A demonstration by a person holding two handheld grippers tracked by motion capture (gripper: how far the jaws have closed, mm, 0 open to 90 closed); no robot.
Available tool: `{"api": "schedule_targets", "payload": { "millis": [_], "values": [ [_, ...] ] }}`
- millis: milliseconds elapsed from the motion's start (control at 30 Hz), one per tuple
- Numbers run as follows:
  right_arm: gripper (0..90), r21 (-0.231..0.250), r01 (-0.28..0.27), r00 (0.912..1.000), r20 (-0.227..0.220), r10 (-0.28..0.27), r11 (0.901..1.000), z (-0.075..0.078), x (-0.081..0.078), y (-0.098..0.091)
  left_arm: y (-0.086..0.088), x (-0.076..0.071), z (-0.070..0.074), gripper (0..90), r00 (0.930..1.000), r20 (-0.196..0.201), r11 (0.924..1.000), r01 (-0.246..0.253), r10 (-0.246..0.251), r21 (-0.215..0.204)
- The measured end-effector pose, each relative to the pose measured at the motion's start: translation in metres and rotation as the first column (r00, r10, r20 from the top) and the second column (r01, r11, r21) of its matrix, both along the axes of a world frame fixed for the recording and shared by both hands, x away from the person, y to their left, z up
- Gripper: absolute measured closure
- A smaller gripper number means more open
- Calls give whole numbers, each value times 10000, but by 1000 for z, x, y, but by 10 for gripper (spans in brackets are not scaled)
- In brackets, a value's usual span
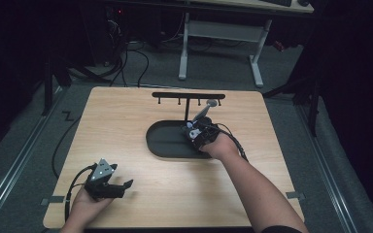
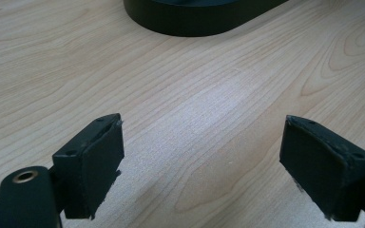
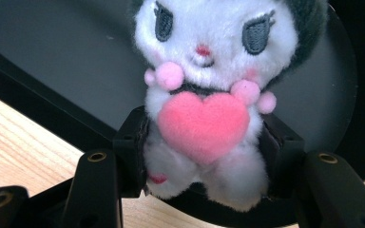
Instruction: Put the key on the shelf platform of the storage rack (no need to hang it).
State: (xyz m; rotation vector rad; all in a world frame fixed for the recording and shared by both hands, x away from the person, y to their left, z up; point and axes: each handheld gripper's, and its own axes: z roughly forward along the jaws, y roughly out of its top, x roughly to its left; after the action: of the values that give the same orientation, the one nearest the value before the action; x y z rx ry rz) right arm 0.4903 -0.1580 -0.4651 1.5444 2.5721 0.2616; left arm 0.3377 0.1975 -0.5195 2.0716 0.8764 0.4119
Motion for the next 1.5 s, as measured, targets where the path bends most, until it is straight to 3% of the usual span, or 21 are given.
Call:
{"api": "schedule_targets", "payload": {
  "millis": [500, 833, 1000, 1133, 1500],
  "values": [
    [454, -155, 57, 9998, -166, -59, 9999, -2, -6, -13, -4, 2, -2, 154, 9998, -78, 9996, 187, -186, 189],
    [439, 0, -185, 9997, -153, 185, 9998, -10, -2, -4, -4, 2, -2, 154, 9997, -120, 9996, 210, -207, 214],
    [393, 67, -60, 9999, -141, 61, 10000, -12, 0, -3, -4, 2, -2, 154, 9997, -134, 9996, 205, -202, 197],
    [333, 183, -55, 10000, 22, 54, 9998, -8, -2, -2, -4, 2, -2, 153, 9996, -135, 9995, 237, -235, 186],
    [289, 410, 48, 9993, 378, -63, 9991, 3, -5, -7, -7, 2, -2, 153, 9993, -179, 9989, 326, -320, 323]
  ]
}}
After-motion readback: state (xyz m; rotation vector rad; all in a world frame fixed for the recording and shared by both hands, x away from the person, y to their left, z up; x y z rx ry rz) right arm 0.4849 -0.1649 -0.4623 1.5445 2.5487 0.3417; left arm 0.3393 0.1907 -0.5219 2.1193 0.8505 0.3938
